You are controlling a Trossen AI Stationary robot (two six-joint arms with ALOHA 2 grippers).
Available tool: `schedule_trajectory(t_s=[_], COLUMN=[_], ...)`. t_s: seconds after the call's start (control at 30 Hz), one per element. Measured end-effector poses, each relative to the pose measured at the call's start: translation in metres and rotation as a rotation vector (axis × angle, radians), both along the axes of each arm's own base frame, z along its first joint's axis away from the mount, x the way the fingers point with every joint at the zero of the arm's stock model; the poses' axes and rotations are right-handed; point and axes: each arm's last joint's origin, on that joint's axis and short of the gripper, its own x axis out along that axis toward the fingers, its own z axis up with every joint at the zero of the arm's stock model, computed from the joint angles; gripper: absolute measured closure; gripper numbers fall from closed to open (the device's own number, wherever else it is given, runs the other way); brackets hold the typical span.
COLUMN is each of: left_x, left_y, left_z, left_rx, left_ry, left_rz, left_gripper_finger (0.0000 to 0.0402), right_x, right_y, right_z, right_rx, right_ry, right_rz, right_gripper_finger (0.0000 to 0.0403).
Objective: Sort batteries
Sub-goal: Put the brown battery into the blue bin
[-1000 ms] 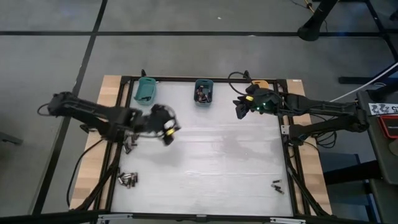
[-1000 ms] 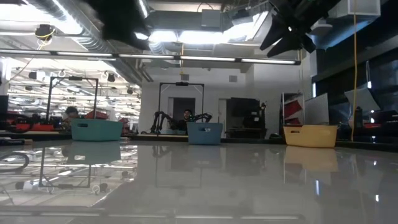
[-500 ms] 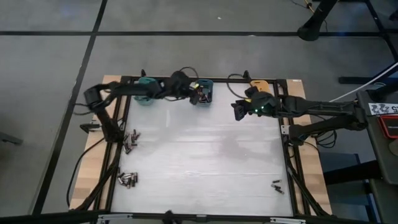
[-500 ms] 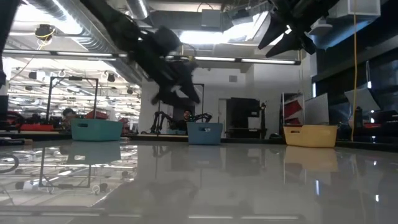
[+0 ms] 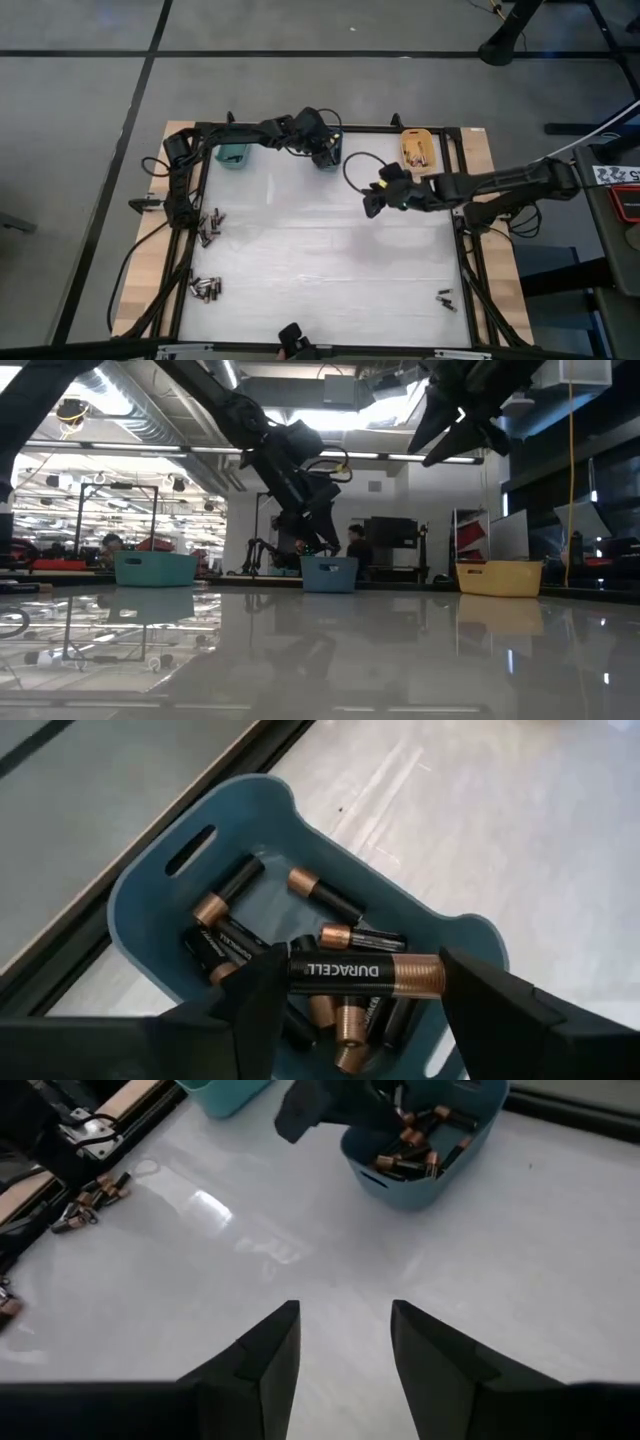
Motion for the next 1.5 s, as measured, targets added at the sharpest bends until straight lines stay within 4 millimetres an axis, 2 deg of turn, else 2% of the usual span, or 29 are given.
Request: schedule_trajectory(t_s=[0.33,0.7,0.93,1.13,1.33,1.4,1.5], left_x=[0.000,-0.005,-0.006,-0.009,-0.009,-0.011,-0.020], left_y=[0.000,0.008,0.009,0.007,-0.001,-0.011,-0.041], left_z=[0.000,0.000,-0.001,-0.002,0.020,0.036,0.062], left_rx=[-0.002,-0.114,-0.187,-0.181,-0.259,-0.263,-0.245], left_ry=[0.000,-0.058,-0.093,-0.033,0.046,0.076,0.130], left_rz=[0.002,0.164,0.258,0.203,0.050,-0.019,-0.127], left_gripper_finger=[0.0178,0.0174,0.0098,0.0060,0.0058,0.0057,0.0057], right_x=[-0.001,-0.001,-0.001,-0.001,-0.001,-0.001,-0.001], right_y=[0.004,0.005,0.006,0.006,0.006,0.006,0.006], right_z=[0.001,0.001,0.001,0.001,0.001,0.001,0.001], right_rx=[-0.006,0.007,0.015,0.015,0.007,-0.005,-0.022], right_ry=[-0.002,0.001,0.008,0.011,0.015,0.022,0.031], right_rz=[0.017,0.036,0.061,0.076,0.083,0.095,0.110], right_gripper_finger=[0.0244,0.0244,0.0244,0.0244,0.0244,0.0244,0.0244])
